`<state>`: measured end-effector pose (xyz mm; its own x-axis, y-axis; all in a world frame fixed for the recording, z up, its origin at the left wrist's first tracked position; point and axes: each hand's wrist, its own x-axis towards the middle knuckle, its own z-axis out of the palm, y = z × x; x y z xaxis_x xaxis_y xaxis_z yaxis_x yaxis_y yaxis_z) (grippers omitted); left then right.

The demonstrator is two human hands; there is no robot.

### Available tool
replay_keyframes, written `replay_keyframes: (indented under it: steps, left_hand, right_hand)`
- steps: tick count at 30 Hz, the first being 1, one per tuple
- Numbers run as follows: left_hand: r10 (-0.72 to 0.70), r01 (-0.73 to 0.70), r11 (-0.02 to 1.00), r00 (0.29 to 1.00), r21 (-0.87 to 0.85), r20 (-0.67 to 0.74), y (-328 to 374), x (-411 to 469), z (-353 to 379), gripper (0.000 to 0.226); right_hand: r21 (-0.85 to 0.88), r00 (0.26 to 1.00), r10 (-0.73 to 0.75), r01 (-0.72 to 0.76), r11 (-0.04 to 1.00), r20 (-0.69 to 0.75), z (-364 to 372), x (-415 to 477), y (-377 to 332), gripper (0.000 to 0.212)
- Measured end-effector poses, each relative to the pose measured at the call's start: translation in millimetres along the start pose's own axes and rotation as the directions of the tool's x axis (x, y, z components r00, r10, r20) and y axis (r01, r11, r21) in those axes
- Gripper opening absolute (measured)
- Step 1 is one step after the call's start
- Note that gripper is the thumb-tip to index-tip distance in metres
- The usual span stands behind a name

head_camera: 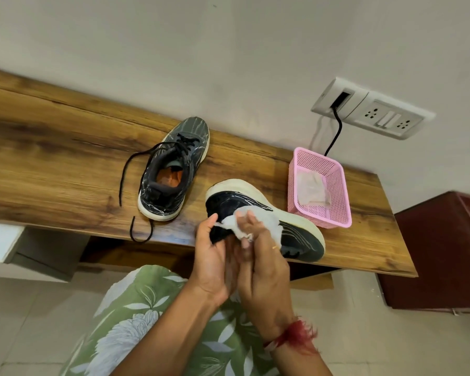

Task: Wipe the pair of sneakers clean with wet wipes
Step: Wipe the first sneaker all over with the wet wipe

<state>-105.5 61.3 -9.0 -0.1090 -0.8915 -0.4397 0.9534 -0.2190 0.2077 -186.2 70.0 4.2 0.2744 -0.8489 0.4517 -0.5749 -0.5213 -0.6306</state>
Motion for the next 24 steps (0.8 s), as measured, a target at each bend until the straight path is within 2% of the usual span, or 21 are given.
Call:
replay_keyframes:
  steps: [3, 4, 7, 11, 15, 17, 19, 22, 24]
  left_hand:
    - [-0.01, 0.01, 1.0, 1.0, 0.005, -0.008, 0.8, -2.3, 0.4, 0.057]
    - [-0.016, 0.017, 1.0, 1.0, 0.012, -0.012, 0.1, -3.0, 1.3, 0.057]
    - [0.008, -0.008, 0.999, 1.0, 0.034, -0.006, -1.6, -5.9, 4.8, 0.054]
    - [0.009, -0.009, 0.999, 1.0, -0.033, 0.006, -0.8, -2.3, 0.4, 0.055]
    - [0.024, -0.025, 0.997, 1.0, 0.068, 0.017, -3.3, -2.2, 6.3, 0.053]
    - [0.045, -0.048, 0.997, 0.998, 0.055, 0.045, -4.8, -1.8, 6.4, 0.053]
    - [0.06, -0.065, 0.995, 0.997, 0.079, 0.055, -5.9, -0.9, 4.8, 0.052]
    - [0.047, -0.06, 0.967, 0.997, 0.246, 0.058, -8.8, -2.8, 7.4, 0.049]
    - [0.044, -0.064, 0.96, 0.996, 0.273, 0.078, -9.8, -3.4, 7.8, 0.044]
  right_hand:
    - [-0.053, 0.982, -0.136, 0.144, 0.988, 0.134, 0.5, -2.4, -3.6, 0.039]
    - [-0.063, 0.982, -0.143, 0.152, 0.986, 0.125, -3.3, 1.4, 0.9, 0.038]
    - [-0.066, 0.998, -0.052, 0.054, 0.996, 0.029, -9.6, 11.7, 6.5, 0.036]
    - [-0.113, 0.969, -0.158, 0.181, 0.977, 0.188, -1.8, 1.5, 1.7, 0.042]
    - [-0.154, 0.994, -0.073, 0.086, 0.984, 0.085, -4.0, 12.6, 1.4, 0.038]
    - [-0.188, 0.987, -0.084, 0.109, 0.976, 0.134, -0.3, 11.9, -7.6, 0.042]
    - [-0.168, 0.979, -0.081, 0.113, 0.979, 0.186, -6.0, 15.1, -11.5, 0.036]
    - [-0.167, 0.995, -0.015, 0.031, 0.985, 0.099, -19.4, 28.5, -9.2, 0.028]
    - [-0.182, 0.996, -0.025, 0.042, 0.982, 0.091, -17.1, 30.3, -14.4, 0.031]
